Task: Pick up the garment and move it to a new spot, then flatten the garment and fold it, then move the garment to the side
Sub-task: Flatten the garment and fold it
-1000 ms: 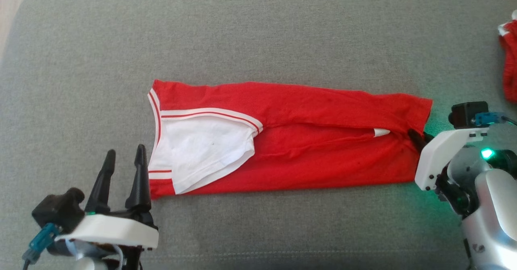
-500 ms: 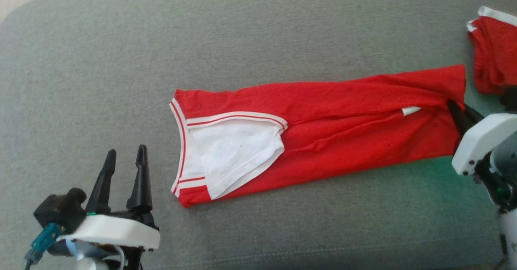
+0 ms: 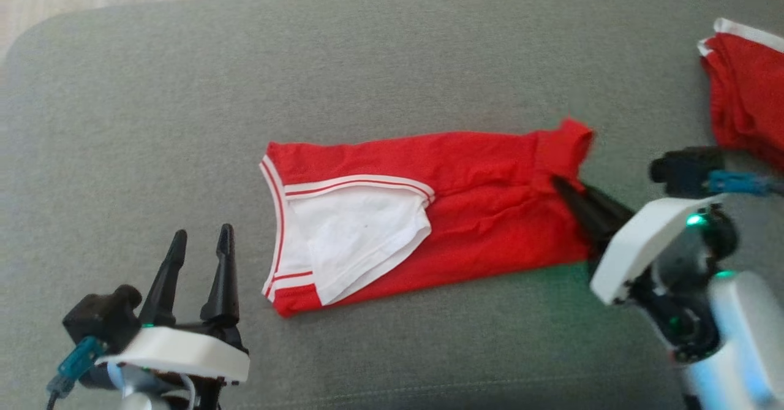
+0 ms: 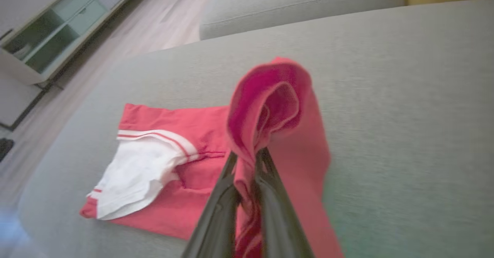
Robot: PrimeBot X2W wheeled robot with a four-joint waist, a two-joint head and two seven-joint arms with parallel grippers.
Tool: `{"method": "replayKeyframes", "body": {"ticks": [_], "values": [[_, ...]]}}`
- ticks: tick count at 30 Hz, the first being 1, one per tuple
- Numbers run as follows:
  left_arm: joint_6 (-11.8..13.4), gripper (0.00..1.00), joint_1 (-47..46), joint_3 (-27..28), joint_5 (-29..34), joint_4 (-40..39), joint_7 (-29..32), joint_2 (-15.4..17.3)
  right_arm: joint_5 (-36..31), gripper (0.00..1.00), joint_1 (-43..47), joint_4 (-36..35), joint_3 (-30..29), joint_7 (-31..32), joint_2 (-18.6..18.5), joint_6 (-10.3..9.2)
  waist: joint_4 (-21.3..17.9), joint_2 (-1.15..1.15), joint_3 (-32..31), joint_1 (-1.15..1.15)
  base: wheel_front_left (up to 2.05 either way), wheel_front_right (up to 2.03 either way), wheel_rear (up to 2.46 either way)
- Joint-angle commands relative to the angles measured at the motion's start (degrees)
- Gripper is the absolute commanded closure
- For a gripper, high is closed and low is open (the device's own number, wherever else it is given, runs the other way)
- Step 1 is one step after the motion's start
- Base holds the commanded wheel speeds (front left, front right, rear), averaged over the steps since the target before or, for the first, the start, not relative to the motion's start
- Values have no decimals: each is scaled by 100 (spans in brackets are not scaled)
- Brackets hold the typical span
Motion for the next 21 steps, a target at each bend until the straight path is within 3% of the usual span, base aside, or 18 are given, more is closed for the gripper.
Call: {"method": "replayKeyframes", "body": {"ticks": [1,9,21], "values": [[18,0,-159,150,49,-198,-9,123,179,100,-184,-274,275,-62,62,-5,138,0,-28,0,0,0,0],[3,0,-175,91,20,-164,-47,73,545,100,-705,40,1038,-381,634,-5,616,0,-16,0,0,0,0],[-110,0,-358,-44,-16,6,-141,-54,811,100,-1390,1160,1762,-754,1014,-5,1404,0,102,0,0,0,0]]}}
